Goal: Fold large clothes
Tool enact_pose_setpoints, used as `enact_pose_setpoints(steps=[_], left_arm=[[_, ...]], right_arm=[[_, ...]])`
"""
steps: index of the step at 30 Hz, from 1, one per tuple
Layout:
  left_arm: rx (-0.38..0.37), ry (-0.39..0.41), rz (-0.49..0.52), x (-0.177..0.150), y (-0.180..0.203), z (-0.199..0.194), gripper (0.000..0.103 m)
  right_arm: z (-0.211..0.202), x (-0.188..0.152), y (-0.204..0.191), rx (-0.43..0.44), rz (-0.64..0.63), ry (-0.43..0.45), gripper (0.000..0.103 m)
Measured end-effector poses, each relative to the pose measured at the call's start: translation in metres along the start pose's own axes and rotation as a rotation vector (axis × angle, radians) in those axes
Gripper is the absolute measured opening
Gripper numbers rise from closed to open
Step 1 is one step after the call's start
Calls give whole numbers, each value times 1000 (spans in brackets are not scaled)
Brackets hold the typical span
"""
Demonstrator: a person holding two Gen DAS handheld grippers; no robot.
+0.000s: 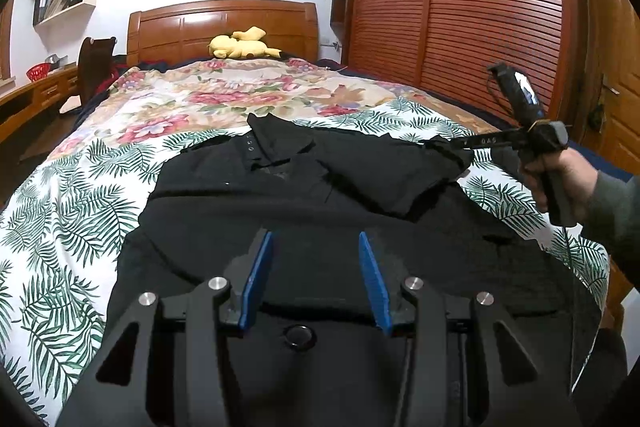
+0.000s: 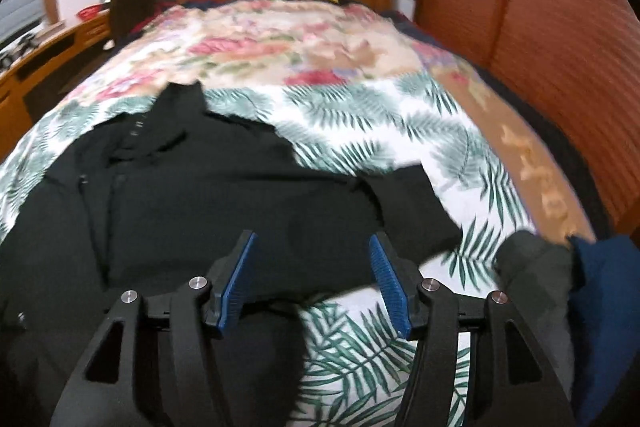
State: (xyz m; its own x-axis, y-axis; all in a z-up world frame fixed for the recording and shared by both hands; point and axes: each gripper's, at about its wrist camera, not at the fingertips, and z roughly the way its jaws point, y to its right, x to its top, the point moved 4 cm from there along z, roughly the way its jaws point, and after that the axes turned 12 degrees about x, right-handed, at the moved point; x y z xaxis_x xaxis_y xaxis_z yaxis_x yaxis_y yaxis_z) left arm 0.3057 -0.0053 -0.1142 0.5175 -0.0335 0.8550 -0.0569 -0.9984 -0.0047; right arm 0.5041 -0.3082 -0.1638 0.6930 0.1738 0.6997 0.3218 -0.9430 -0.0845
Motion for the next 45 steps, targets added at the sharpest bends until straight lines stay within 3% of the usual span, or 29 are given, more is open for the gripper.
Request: enact_pose_setpoints(steps=[12,18,19,20,22,23,25,33,45], left_arm=[[10,-3,-2,-1,-8,-2,43],[14,-5,-5,-2,-11,-2,43],[16,-5,-4,-2,-11,-2,43],[18,-6,-3,-3,-12,-2,43],[22,-8,0,-3,-12,-3,43],[25,-7,2,-3,-12,-3,43],[29,-11,2,-4,-13,-5,43],[56,-13,6,-9,-22,-17,43],[121,-10,-7,-15,-50,-42,43]], right_arm=[[52,-24,63,15,278,-85,59],[57,-21,62,-8,262,-89,59],[59,-20,60,-27,240,-95,57],[61,-18,57,-58,197,-104,42],[64,-15,53,-84,136,-111,22],[63,-12,49,-84,112,-112,11],[55,-6,42,-110,70,-85,7],[-6,22,-14,-48,-38,64,6],[-99,37,-132,154,-209,222,6]])
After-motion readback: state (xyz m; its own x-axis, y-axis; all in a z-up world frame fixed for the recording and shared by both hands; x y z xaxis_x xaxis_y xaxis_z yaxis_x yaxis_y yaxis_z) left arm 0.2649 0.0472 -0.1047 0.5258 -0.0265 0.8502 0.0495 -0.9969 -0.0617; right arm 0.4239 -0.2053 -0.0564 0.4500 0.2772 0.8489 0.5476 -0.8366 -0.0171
